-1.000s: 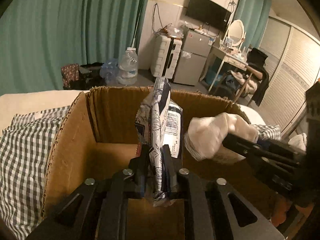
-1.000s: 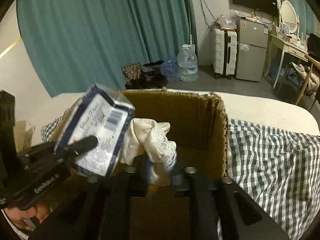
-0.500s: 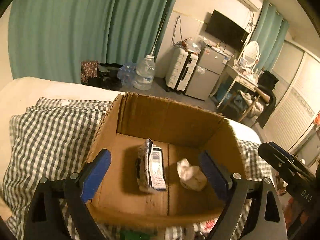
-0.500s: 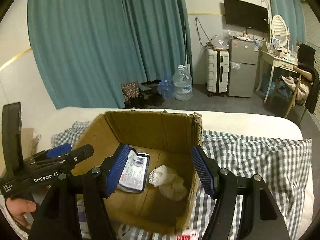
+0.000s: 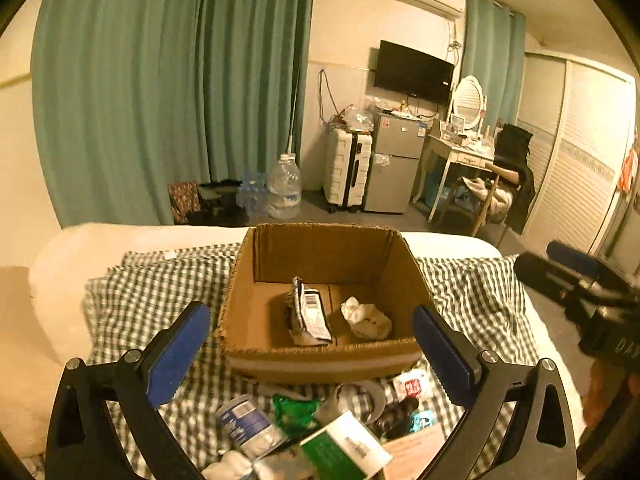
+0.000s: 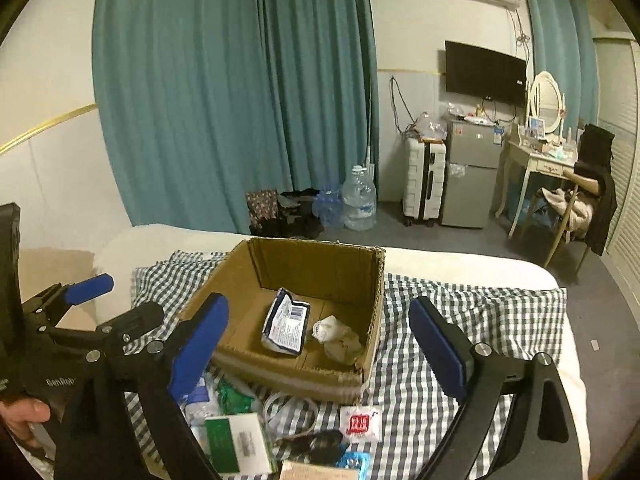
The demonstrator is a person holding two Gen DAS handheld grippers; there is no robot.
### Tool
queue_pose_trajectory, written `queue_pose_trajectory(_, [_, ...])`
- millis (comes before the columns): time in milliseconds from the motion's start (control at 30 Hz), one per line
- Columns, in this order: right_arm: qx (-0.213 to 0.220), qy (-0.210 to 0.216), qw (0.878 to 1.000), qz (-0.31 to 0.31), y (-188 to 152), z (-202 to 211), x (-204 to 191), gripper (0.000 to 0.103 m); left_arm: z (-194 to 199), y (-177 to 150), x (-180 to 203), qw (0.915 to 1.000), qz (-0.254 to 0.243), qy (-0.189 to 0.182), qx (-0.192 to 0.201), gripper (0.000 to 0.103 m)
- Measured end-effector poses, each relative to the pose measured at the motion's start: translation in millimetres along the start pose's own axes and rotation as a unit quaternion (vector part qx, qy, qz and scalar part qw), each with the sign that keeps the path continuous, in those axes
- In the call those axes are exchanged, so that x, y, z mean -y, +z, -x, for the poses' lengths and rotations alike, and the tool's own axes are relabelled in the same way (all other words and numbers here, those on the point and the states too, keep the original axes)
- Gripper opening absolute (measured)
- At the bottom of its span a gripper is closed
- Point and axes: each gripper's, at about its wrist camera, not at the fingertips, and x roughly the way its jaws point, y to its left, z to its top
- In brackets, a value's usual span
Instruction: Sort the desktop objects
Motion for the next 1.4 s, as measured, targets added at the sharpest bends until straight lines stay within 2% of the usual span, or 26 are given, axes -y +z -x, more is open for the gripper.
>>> queue_pose_trajectory(233, [0.014, -0.006, 1.0, 0.011, -18, 43, -14, 0.093, 33, -23, 6, 0.9999, 0.013, -0.007, -0.005, 0.103])
queue_pose_trajectory(367, [0.013, -0.02, 1.0, 0.019, -40, 50, -17, 0.094, 33, -42, 7, 0.999, 0.035, -0.009, -0.025, 0.103])
queue_pose_trajectory(533, [-0.008, -0.028, 1.0, 0.011, -75, 44, -11, 0.095, 21, -78, 12, 0.9961, 0.072, 0.016, -0.047, 0.103])
queue_pose_trajectory(700, [-0.047, -0.035, 0.998, -0.029, -121, 22, 14, 0.095, -2, -130, 21, 0.99, 0.114, 0.033, -0.077, 0.103])
queue_pose_trajectory(867, [-0.071, -0.068, 0.993, -0.07, -156, 6, 47, 0.095, -36, -172, 33, 0.9825, 0.139, 0.034, -0.119, 0.103])
queue_pose_trajectory(933, [-0.081, -0.078, 0.99, -0.085, -170, 0, 59, 0.095, -50, -182, 39, 0.978, 0.15, 0.055, -0.134, 0.103])
queue_pose_trajectory(1067, [-0.108, -0.07, 0.985, -0.112, -193, -19, 74, 0.095, -71, -195, 45, 0.9704, 0.172, 0.071, -0.154, 0.103])
queue_pose_trajectory(1233, [-0.119, -0.075, 0.983, -0.116, -208, -34, 79, 0.095, -95, -202, 49, 0.9633, 0.179, 0.101, -0.173, 0.103])
queue_pose_trajectory(1333, [-0.126, -0.072, 0.981, -0.128, -215, -42, 85, 0.095, -111, -203, 56, 0.9624, 0.172, 0.098, -0.186, 0.103])
queue_pose_trajectory(1400, [-0.129, -0.067, 0.981, -0.131, -217, -45, 85, 0.095, -122, -204, 60, 0.9634, 0.156, 0.109, -0.188, 0.103])
